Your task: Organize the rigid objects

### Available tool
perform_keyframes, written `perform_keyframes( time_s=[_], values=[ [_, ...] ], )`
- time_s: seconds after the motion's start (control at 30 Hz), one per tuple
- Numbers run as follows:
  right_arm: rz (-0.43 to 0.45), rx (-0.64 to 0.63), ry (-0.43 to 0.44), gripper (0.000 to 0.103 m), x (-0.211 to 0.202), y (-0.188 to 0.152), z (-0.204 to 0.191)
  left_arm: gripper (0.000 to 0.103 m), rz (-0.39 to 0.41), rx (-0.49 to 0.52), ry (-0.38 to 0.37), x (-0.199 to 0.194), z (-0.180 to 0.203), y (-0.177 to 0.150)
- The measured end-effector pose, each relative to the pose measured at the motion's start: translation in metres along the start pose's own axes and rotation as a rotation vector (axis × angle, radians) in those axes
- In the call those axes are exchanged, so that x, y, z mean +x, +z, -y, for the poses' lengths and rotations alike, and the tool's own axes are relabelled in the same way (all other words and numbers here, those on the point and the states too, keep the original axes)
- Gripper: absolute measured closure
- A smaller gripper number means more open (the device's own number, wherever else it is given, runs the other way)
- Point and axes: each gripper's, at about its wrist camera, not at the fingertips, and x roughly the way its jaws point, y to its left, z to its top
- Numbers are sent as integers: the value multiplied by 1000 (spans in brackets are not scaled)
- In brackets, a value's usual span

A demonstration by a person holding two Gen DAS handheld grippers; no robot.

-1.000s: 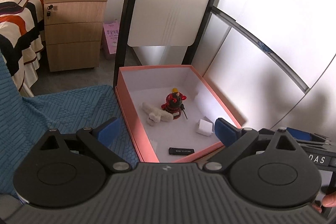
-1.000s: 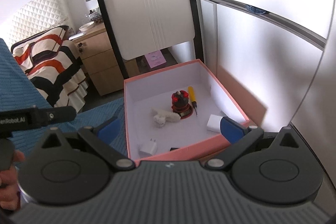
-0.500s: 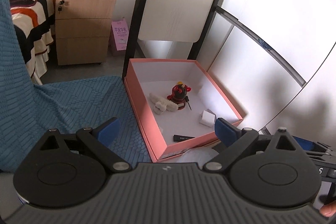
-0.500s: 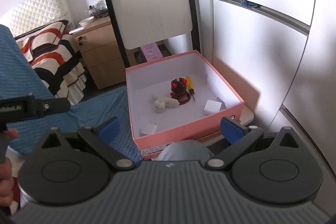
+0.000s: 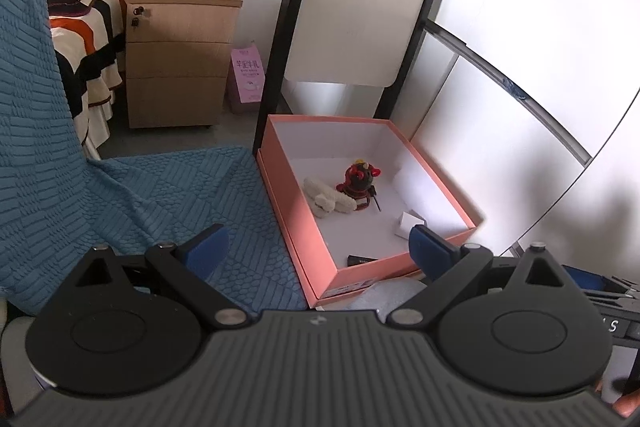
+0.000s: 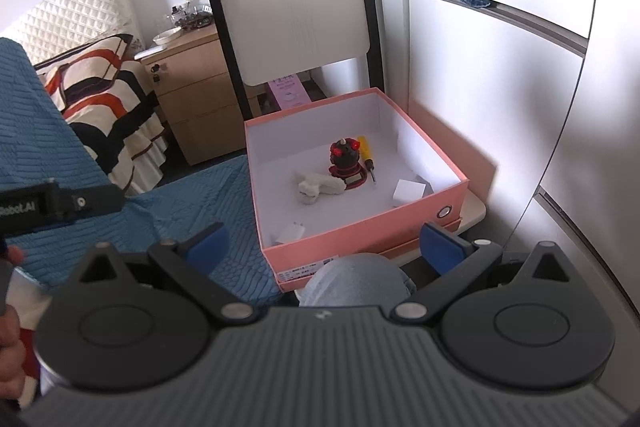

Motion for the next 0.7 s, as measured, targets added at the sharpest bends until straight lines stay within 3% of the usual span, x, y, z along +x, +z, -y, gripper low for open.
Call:
perform_keyframes(
  time_s=[0.7],
  values=[
    [-3,2,-1,0,-1,-3,0,5,3,9,14,-1,4,-3]
  ],
)
